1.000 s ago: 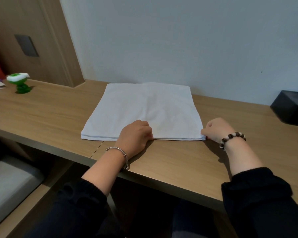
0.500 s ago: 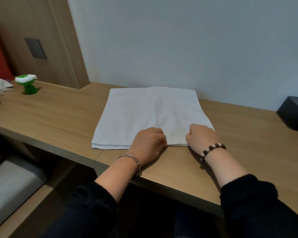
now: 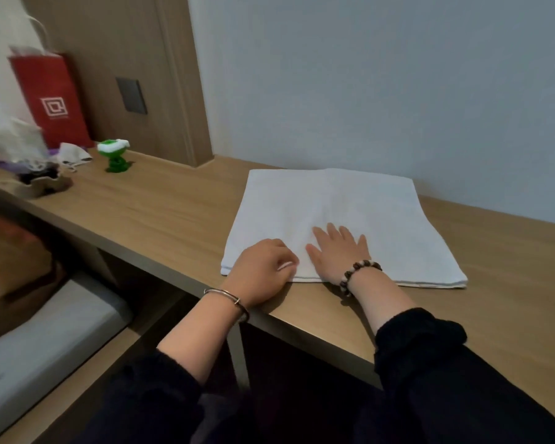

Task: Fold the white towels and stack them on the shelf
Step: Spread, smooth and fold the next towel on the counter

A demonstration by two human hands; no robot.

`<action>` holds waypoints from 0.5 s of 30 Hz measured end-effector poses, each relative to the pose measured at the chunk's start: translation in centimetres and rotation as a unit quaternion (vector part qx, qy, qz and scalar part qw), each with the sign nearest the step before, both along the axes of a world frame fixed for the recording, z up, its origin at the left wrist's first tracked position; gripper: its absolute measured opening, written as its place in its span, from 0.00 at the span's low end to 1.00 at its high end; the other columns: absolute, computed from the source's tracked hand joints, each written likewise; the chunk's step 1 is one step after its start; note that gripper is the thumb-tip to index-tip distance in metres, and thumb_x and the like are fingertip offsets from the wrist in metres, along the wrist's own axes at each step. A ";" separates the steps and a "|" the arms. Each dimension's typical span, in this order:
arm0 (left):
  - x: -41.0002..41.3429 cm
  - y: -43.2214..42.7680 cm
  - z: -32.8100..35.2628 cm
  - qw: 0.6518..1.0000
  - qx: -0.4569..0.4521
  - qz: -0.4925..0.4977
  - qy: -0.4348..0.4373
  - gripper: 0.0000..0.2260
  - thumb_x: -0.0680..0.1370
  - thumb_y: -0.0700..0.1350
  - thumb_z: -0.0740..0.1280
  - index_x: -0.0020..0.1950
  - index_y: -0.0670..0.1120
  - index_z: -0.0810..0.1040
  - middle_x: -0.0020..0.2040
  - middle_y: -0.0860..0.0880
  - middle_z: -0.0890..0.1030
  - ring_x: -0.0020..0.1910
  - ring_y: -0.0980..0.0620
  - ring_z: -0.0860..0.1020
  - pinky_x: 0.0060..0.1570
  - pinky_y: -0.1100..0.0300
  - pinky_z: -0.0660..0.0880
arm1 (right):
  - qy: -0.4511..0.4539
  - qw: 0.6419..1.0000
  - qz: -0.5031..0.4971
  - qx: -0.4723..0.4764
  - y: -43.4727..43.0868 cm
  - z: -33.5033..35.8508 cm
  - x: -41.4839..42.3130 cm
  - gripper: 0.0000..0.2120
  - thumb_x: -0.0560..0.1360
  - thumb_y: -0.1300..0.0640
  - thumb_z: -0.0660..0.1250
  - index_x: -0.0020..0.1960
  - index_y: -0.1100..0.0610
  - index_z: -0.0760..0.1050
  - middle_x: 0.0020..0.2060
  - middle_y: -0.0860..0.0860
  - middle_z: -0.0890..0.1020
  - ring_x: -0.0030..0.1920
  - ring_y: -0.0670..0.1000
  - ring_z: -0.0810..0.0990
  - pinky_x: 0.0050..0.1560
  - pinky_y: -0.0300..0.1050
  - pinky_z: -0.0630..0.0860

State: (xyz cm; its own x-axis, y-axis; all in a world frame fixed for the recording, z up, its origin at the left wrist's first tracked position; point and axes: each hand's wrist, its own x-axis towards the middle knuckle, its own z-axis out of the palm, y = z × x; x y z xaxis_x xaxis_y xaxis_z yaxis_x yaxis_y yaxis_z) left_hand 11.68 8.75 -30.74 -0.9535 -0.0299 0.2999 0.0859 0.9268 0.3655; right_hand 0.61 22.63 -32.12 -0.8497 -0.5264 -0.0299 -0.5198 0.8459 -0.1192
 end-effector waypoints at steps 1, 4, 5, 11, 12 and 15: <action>0.3 -0.8 0.3 1.000 0.000 -0.002 -0.014 0.08 0.76 0.47 0.66 0.52 0.49 0.82 0.50 0.52 0.79 0.52 0.54 0.74 0.47 0.65 0.65 | -0.010 1.000 -0.002 0.007 0.2 -0.2 -0.3 0.27 0.81 0.41 0.42 0.78 0.48 0.47 0.78 0.51 0.48 0.77 0.54 0.47 0.73 0.61 0.45; 1.6 -3.7 1.2 0.998 -0.039 0.003 -0.052 0.09 0.75 0.49 0.69 0.54 0.50 0.82 0.51 0.53 0.78 0.52 0.55 0.73 0.49 0.62 0.68 | -0.015 1.000 -0.004 0.006 0.6 -0.5 -0.4 0.28 0.80 0.40 0.40 0.78 0.46 0.45 0.78 0.50 0.46 0.77 0.53 0.45 0.73 0.60 0.43; 2.0 -4.5 1.3 0.997 -0.048 0.004 -0.060 0.10 0.75 0.50 0.69 0.54 0.50 0.81 0.52 0.54 0.78 0.52 0.55 0.73 0.49 0.63 0.68 | -0.014 1.000 -0.004 0.006 0.5 -0.5 -0.3 0.28 0.80 0.40 0.40 0.78 0.46 0.45 0.78 0.50 0.46 0.77 0.53 0.45 0.73 0.60 0.43; 2.7 -5.6 1.5 0.990 -0.137 -0.029 -0.030 0.08 0.78 0.44 0.64 0.51 0.43 0.82 0.48 0.46 0.79 0.49 0.47 0.76 0.46 0.55 0.70 | -0.004 1.000 -0.007 0.002 0.3 -0.5 -0.1 0.28 0.80 0.40 0.40 0.78 0.46 0.45 0.78 0.49 0.46 0.77 0.53 0.45 0.74 0.60 0.43; 2.8 -5.4 1.4 0.983 -0.179 -0.045 -0.003 0.07 0.78 0.40 0.64 0.48 0.41 0.81 0.46 0.44 0.79 0.46 0.44 0.76 0.42 0.51 0.72 | -0.003 1.000 -0.008 0.003 0.3 -0.5 -0.1 0.28 0.80 0.40 0.41 0.78 0.46 0.45 0.78 0.49 0.46 0.77 0.52 0.45 0.74 0.60 0.43; 3.3 -5.3 1.7 0.965 -0.232 -0.090 0.084 0.07 0.66 0.29 0.72 0.37 0.40 0.80 0.33 0.44 0.78 0.31 0.44 0.76 0.23 0.56 0.71 | -0.004 1.000 -0.011 -0.002 0.3 -0.6 -0.1 0.28 0.80 0.40 0.41 0.78 0.46 0.46 0.78 0.49 0.46 0.77 0.52 0.45 0.74 0.60 0.43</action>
State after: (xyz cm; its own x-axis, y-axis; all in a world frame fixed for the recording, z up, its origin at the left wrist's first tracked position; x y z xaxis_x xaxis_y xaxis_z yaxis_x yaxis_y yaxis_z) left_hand 15.01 3.49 -29.02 -0.8678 0.3056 0.3918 0.2816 0.9521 -0.1189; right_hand 0.53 22.91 -32.71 -0.8604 -0.5085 -0.0348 -0.5008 0.8561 -0.1277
